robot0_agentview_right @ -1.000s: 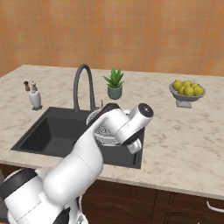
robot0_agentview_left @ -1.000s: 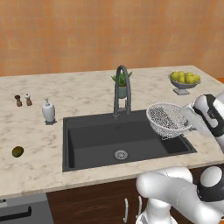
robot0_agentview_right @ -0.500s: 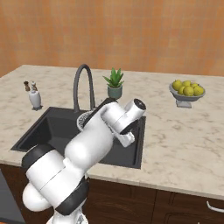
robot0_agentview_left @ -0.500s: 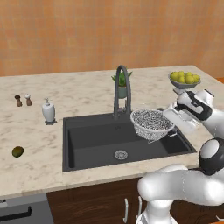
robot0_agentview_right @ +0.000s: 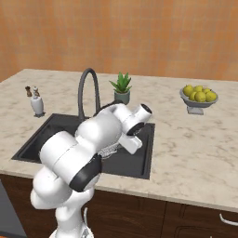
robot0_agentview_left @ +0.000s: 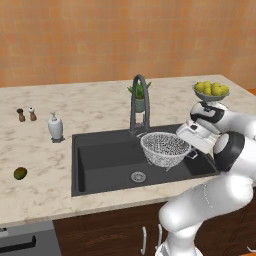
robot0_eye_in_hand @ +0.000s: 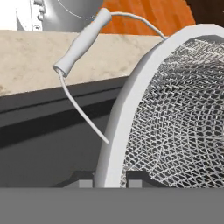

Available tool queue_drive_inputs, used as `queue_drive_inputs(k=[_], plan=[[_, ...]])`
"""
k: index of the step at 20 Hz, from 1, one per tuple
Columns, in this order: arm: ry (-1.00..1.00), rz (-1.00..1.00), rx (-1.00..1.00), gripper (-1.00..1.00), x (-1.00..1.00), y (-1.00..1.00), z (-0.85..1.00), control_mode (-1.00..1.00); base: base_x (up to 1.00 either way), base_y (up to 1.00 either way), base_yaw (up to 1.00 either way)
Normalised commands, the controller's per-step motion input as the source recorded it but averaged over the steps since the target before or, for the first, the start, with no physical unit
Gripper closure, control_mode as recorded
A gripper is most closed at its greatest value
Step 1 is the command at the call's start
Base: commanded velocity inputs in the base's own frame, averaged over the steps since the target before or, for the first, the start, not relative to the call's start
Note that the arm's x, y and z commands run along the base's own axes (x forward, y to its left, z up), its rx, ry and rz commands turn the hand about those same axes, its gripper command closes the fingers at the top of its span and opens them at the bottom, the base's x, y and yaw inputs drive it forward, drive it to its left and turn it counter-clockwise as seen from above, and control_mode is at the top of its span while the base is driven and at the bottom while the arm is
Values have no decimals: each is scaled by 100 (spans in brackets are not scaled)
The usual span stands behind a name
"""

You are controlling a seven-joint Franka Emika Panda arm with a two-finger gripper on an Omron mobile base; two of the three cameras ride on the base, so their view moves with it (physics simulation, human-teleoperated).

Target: Put the colander in the sink, put the mango in the colander, and turn on the sink faucet and pour water over the colander.

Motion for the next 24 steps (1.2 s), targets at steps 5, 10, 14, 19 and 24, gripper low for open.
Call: queue_drive_inputs(k=[5, 10, 14, 19, 24], plan=[[0, 12, 0, 100, 17, 34, -39, -100, 0, 0, 0], [0, 1, 0, 100, 2, 35, -38, -100, 0, 0, 0], [0, 0, 1, 100, 15, 24, -35, -100, 0, 0, 0], [-1, 0, 0, 100, 20, 17, -33, -100, 0, 0, 0], [-1, 0, 0, 100, 9, 19, -36, -100, 0, 0, 0]])
